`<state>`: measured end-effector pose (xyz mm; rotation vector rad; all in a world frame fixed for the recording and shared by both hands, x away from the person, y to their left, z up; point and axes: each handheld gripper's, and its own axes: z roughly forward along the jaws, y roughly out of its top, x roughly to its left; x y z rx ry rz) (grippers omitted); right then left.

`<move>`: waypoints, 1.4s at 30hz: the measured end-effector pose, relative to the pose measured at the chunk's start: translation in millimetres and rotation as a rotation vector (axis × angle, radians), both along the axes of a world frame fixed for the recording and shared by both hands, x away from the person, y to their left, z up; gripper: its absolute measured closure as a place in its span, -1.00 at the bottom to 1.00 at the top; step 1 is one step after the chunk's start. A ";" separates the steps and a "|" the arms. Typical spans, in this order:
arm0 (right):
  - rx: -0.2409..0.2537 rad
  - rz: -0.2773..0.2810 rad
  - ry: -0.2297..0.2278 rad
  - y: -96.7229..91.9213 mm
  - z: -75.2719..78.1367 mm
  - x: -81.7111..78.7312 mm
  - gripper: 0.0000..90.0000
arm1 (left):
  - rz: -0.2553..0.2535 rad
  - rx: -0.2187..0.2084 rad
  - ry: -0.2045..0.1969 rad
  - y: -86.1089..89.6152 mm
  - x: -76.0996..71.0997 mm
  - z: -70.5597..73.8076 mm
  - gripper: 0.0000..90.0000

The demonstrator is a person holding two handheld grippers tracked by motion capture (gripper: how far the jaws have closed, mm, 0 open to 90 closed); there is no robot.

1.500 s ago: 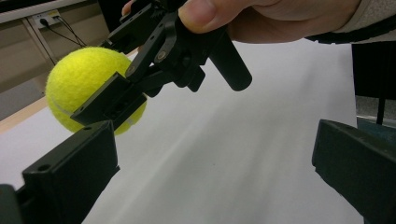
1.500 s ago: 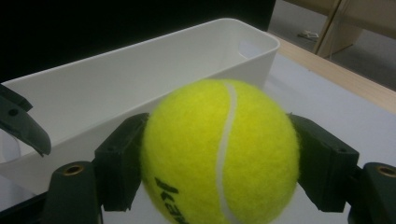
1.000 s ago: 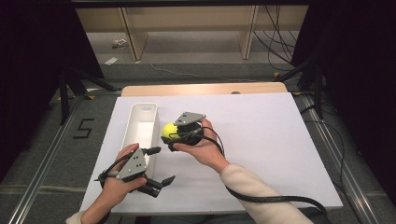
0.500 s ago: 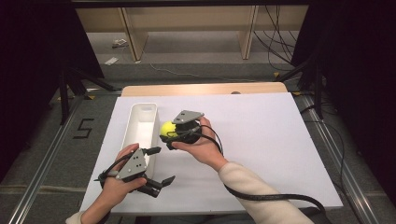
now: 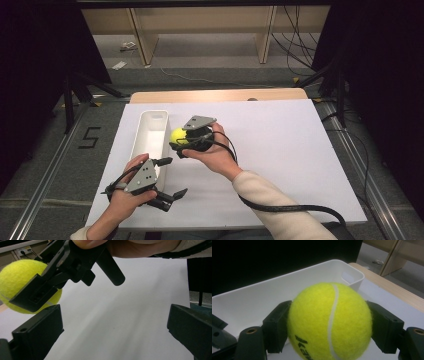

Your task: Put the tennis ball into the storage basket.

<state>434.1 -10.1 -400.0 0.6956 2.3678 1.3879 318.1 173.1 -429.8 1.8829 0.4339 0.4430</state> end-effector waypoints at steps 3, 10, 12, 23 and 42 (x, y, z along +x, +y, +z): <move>0.000 0.006 0.000 3.4 1.9 0.7 -0.41 | 0.000 0.001 -0.001 0.3 -0.1 0.2 -1.00; -0.002 0.019 0.001 10.1 2.2 1.4 -0.41 | -0.001 -0.002 -0.002 0.2 -0.3 0.3 -1.00; 0.002 0.017 0.001 11.5 2.2 1.7 -0.41 | -0.002 -0.001 -0.003 0.1 -0.3 0.4 -1.00; 0.002 0.024 -0.004 17.3 5.6 4.1 -0.41 | -0.004 0.001 -0.004 0.0 -0.3 0.6 -1.00; 0.002 0.031 -0.002 25.2 9.9 9.3 -0.41 | -0.003 0.003 -0.004 -0.3 -0.1 0.2 -1.00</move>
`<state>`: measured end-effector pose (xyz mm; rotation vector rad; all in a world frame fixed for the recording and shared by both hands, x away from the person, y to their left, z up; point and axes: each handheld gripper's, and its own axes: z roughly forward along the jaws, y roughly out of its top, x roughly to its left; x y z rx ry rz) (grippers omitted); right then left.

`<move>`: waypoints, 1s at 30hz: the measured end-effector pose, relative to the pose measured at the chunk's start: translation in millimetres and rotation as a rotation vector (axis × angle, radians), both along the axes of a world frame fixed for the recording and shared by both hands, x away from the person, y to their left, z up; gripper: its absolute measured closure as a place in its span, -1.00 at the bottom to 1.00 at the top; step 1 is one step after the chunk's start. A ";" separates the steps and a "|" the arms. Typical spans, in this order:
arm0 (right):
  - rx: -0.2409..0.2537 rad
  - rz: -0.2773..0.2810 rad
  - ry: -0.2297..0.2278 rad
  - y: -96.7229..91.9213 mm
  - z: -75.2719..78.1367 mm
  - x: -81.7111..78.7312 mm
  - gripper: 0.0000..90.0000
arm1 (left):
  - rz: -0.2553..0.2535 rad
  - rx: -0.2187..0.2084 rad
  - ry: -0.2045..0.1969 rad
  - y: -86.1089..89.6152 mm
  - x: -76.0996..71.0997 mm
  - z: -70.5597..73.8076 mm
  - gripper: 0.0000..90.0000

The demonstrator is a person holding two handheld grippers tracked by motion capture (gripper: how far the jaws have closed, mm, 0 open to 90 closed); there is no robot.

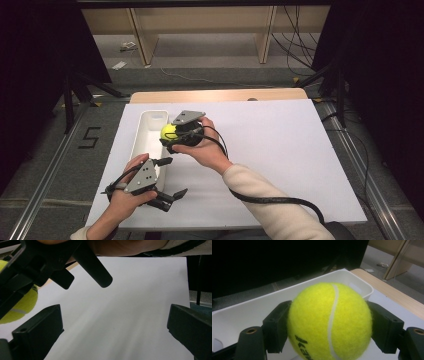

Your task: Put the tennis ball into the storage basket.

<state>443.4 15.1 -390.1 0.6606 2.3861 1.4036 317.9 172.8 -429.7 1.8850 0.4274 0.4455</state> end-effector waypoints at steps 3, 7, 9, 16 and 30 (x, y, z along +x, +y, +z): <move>0.000 0.004 -0.002 2.0 1.3 0.9 -0.41 | 0.001 0.000 0.000 0.1 0.0 -0.1 -1.00; -0.003 0.009 0.002 4.9 1.7 1.7 -0.41 | 0.001 -0.001 0.000 0.3 0.0 -0.1 -1.00; -0.001 0.008 0.005 5.8 1.6 1.9 -0.41 | 0.001 -0.001 0.000 0.3 0.1 -0.1 -1.00; 0.003 0.016 0.009 9.2 2.3 3.4 -0.41 | 0.000 0.001 -0.001 0.0 0.0 -0.2 -1.00; 0.000 0.030 0.020 17.5 3.1 6.4 -0.41 | -0.002 0.003 0.002 0.0 0.0 -0.6 -1.00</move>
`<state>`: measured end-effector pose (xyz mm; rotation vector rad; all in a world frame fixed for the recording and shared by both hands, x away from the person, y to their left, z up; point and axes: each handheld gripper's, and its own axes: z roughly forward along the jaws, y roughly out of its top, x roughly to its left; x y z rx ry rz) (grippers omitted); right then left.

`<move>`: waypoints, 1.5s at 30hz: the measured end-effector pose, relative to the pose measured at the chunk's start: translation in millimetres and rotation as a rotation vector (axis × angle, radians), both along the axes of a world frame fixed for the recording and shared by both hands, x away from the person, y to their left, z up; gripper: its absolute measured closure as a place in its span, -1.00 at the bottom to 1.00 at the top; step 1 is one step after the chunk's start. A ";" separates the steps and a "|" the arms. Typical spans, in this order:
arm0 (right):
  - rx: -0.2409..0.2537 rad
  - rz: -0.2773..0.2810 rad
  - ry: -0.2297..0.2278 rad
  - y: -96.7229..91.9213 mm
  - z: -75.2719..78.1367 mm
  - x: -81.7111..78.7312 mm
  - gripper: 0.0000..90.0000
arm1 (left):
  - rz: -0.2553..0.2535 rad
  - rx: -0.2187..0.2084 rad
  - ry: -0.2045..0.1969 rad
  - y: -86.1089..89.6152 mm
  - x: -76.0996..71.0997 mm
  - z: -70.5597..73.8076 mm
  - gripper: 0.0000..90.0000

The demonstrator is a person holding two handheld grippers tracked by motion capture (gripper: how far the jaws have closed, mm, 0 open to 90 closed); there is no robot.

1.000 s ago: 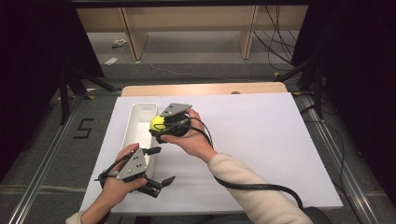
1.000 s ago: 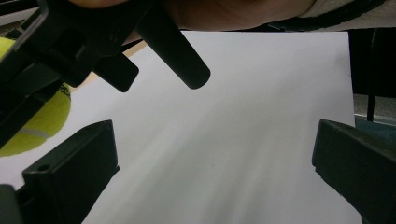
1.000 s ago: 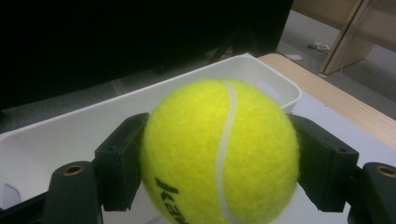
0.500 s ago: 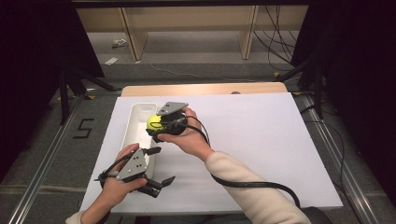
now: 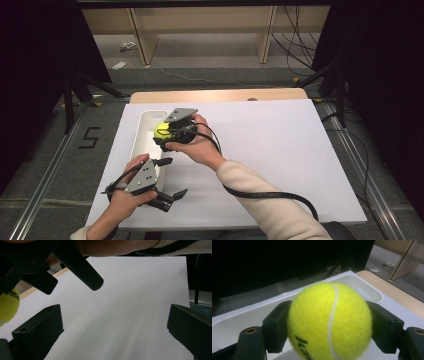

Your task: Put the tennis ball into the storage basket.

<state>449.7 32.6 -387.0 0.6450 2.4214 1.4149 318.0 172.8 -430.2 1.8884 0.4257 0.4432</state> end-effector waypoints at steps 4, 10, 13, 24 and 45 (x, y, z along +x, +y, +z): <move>0.006 0.002 0.002 2.1 0.4 1.2 -0.41 | -0.001 0.000 0.000 0.0 0.1 -0.1 -1.00; 0.002 0.008 0.003 5.6 -0.1 2.1 -0.41 | 0.000 -0.002 -0.001 0.4 -0.1 0.3 -1.00; 0.002 0.012 0.002 7.0 0.0 2.5 -0.41 | -0.001 -0.001 -0.001 0.3 0.0 0.0 -1.00; 0.002 0.015 0.005 9.4 2.0 4.5 -0.41 | -0.003 -0.002 -0.001 0.0 -0.2 0.2 -1.00; -0.004 0.033 0.011 18.3 3.2 8.6 -0.41 | -0.008 0.000 -0.002 -0.3 -0.4 0.2 -1.00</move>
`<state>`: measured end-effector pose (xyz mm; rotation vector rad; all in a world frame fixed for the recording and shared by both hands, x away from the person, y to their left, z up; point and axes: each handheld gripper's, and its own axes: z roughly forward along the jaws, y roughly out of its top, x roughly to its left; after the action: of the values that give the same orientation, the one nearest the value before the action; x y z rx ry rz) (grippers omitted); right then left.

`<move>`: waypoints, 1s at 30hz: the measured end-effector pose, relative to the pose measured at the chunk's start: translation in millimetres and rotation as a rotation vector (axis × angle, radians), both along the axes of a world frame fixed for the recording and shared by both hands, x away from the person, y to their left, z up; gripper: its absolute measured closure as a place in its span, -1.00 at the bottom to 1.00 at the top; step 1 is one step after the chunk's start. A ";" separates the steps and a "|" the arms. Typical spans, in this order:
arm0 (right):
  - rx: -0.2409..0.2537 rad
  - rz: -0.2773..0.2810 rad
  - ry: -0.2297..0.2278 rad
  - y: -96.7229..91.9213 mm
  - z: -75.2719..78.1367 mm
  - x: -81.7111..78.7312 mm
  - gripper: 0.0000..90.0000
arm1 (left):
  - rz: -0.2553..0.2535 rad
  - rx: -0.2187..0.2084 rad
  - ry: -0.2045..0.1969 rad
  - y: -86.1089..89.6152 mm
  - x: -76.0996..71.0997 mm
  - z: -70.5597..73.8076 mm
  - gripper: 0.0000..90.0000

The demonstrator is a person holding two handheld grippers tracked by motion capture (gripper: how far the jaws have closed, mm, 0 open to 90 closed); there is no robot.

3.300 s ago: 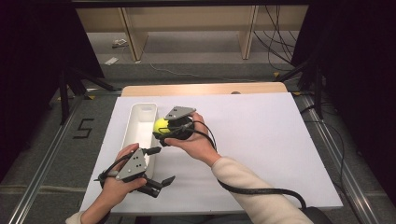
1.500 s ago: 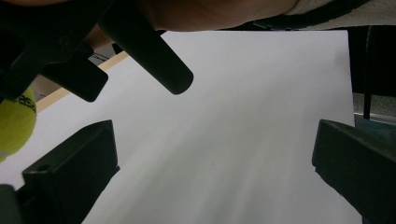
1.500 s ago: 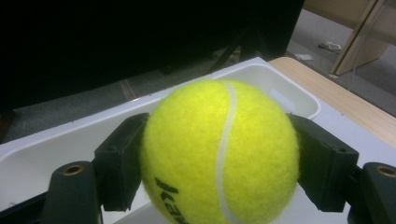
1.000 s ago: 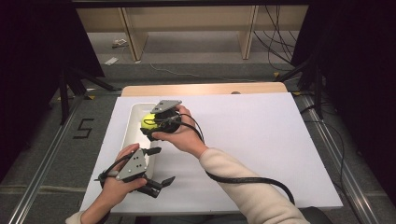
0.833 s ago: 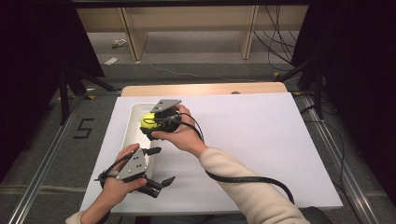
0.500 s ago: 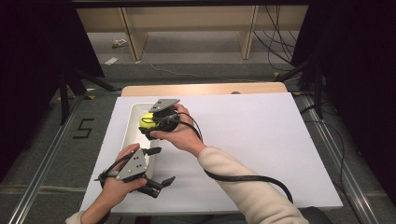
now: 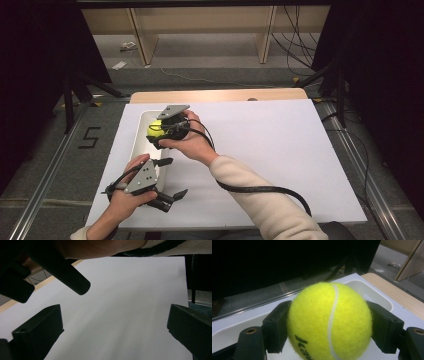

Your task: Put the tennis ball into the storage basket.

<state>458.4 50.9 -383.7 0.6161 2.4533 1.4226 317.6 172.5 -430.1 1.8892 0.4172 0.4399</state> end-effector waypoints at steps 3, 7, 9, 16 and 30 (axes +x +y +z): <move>-0.001 0.003 -0.001 1.8 -0.6 0.1 -0.41 | -0.001 0.002 -0.001 0.1 0.0 0.1 -1.00; -0.003 0.006 0.002 4.3 -0.9 0.1 -0.41 | -0.001 0.002 -0.001 0.1 0.0 0.1 -1.00; -0.003 0.005 0.004 5.4 -0.8 0.2 -0.41 | -0.001 0.002 -0.001 0.1 -0.1 0.0 -1.00; -0.003 0.012 0.003 8.7 0.7 1.2 -0.41 | 0.000 0.001 0.002 0.0 -0.1 -0.5 -1.00; -0.008 0.017 0.007 13.4 -2.4 2.4 -0.41 | -0.002 0.003 0.001 0.1 0.0 -0.5 -1.00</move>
<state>460.7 64.3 -386.1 0.6007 2.4741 1.4187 317.6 172.6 -430.6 1.8928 0.4160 0.4382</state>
